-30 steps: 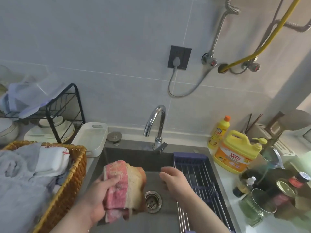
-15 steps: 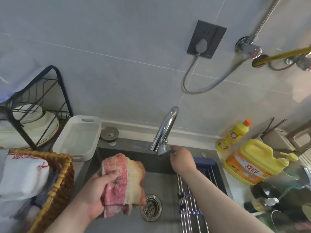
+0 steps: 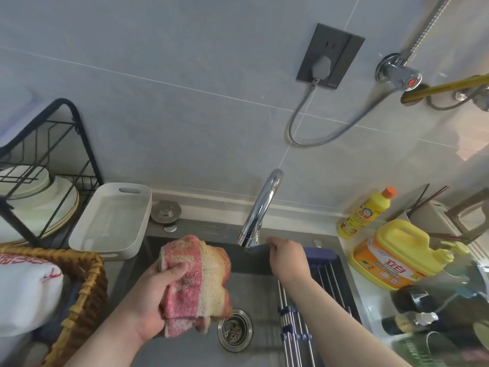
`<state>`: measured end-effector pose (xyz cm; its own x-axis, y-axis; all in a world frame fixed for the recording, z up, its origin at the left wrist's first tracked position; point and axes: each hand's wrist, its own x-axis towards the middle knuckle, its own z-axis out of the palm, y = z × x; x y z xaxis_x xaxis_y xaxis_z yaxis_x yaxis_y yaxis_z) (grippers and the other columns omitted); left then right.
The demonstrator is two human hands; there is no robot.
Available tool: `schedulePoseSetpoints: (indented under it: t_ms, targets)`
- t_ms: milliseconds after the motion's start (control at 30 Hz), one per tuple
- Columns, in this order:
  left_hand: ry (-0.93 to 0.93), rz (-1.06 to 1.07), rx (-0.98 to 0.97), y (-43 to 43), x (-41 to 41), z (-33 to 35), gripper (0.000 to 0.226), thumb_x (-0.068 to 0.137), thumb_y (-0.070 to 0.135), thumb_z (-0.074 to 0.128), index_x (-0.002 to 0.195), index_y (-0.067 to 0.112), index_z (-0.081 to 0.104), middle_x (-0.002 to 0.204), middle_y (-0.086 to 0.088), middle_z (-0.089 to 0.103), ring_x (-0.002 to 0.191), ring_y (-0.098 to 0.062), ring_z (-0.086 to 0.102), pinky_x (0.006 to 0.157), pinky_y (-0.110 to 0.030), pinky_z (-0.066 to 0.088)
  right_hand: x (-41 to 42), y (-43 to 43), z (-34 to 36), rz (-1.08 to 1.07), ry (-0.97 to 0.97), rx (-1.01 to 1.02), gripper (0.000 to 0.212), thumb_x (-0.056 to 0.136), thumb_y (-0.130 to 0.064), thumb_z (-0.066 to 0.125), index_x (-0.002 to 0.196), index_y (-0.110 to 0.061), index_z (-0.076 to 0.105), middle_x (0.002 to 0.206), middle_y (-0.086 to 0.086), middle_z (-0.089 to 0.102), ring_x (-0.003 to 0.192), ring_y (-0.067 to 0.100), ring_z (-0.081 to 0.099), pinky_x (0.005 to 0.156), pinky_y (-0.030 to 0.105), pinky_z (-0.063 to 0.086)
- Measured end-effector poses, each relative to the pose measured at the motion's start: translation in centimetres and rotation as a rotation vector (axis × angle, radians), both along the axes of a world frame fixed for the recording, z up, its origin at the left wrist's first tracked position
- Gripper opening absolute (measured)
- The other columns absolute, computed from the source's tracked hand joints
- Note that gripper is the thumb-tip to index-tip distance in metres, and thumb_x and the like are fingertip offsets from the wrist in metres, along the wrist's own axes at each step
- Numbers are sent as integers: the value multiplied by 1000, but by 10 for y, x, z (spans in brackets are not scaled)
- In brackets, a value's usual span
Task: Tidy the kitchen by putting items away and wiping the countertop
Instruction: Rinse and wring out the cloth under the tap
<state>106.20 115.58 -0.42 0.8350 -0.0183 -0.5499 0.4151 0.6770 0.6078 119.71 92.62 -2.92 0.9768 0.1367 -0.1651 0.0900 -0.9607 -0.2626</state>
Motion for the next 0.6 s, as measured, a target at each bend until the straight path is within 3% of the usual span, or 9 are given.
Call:
schedulePoseSetpoints:
  t_ms: [267, 367, 433, 500, 567, 600]
  targets:
    - [3, 8, 18, -1, 3, 1, 43, 78, 11, 61, 121, 8, 57, 108, -27, 69, 92, -46, 69, 83, -64, 50, -8, -1, -6, -30, -1, 67, 40, 103, -10, 39, 135, -22, 59, 122, 9, 69, 105, 29, 66, 88, 34, 55]
    - [4, 15, 1, -1, 3, 0, 41, 78, 10, 61, 120, 8, 57, 108, -28, 69, 92, -46, 68, 83, -64, 50, -16, -2, -9, -71, -128, 233, 39, 101, -13, 48, 139, -17, 54, 139, 3, 57, 125, 22, 54, 103, 30, 44]
    - [10, 19, -16, -1, 2, -2, 40, 80, 10, 60, 120, 8, 58, 109, -28, 68, 96, -48, 67, 87, -66, 47, -30, 3, -12, -78, -213, 311, 36, 98, -19, 54, 134, -17, 57, 131, -3, 57, 122, 16, 52, 102, 28, 43]
    - [21, 23, -33, -2, 1, -4, 37, 80, 10, 58, 117, 7, 59, 109, -28, 68, 94, -47, 68, 86, -64, 48, -50, 14, -21, -171, -13, 476, 28, 96, -28, 57, 119, -15, 67, 111, -1, 64, 103, 13, 57, 88, 25, 46]
    - [37, 29, -41, -4, -1, -6, 35, 80, 11, 58, 115, 6, 60, 108, -28, 69, 93, -46, 69, 83, -60, 50, -69, 32, -24, -378, 464, 900, 39, 93, -41, 56, 103, -6, 70, 98, 14, 71, 82, 15, 62, 75, 27, 48]
    - [46, 26, -41, -5, -2, -6, 36, 80, 11, 58, 116, 5, 59, 109, -29, 68, 93, -46, 68, 82, -58, 51, -76, 39, -24, -478, 696, 1099, 45, 96, -44, 50, 102, -5, 69, 98, 15, 73, 79, 18, 66, 78, 30, 52]
